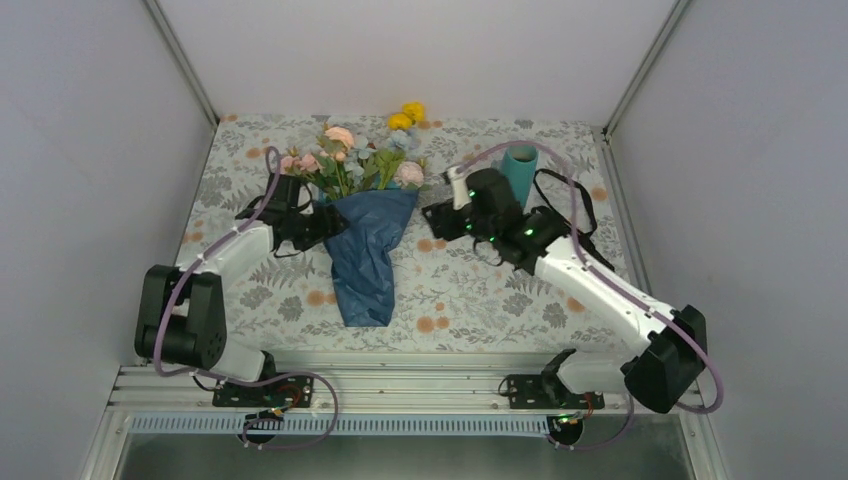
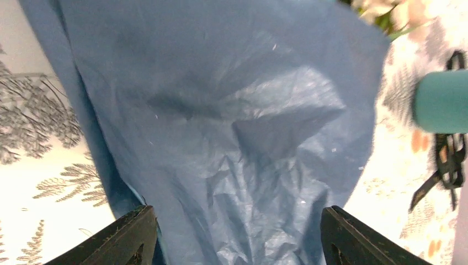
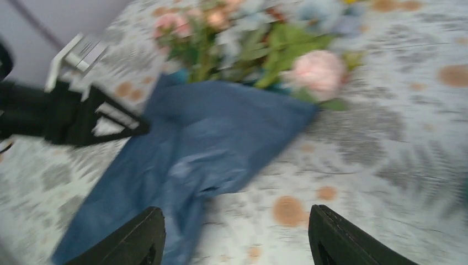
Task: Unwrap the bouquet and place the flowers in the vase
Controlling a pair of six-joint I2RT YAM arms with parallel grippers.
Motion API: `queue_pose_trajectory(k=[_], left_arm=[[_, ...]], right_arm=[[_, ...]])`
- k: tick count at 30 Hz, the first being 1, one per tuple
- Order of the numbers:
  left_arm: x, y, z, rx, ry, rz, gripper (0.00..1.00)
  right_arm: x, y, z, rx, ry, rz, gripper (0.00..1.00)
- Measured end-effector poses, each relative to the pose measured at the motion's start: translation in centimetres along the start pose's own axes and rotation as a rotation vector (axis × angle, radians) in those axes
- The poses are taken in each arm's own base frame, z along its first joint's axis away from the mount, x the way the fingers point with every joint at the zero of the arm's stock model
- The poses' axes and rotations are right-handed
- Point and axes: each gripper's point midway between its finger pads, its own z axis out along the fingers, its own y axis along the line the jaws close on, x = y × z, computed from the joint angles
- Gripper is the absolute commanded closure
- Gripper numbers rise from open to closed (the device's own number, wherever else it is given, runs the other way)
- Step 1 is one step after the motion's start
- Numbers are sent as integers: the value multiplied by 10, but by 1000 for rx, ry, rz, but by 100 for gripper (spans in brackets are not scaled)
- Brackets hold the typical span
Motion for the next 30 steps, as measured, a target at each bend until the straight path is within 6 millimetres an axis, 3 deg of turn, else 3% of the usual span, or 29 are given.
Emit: queue_pose_trajectory(k=[4,8,12,14,17,21,26,30], left_arm=[[-20,0,-27,42,-73,-30,27],[-42,19,-49,56,-141,-83,28],[-43,37,-57,59,-152,-122,29],[-37,42,-57,52,-142,-125,29],[-27,47,-56,43,-128,-122,31],[-18,50,-56,39,-122,-111,34],[-14,52,-57,34,-121,-96,40],[-10,43,-57,14,-129,-49,44]], right_arm=[[21,78,12,-150,15,-76,33],[50,150,38,-234,70,-156,31],[80,203,76,-234,132,-243,30],[99,219,99,-207,168,-283,32],[131,219,127,-141,238,-339,49],[159,191,146,-12,315,-397,93],[153,168,144,112,294,-413,96],[132,153,115,124,221,-363,96]])
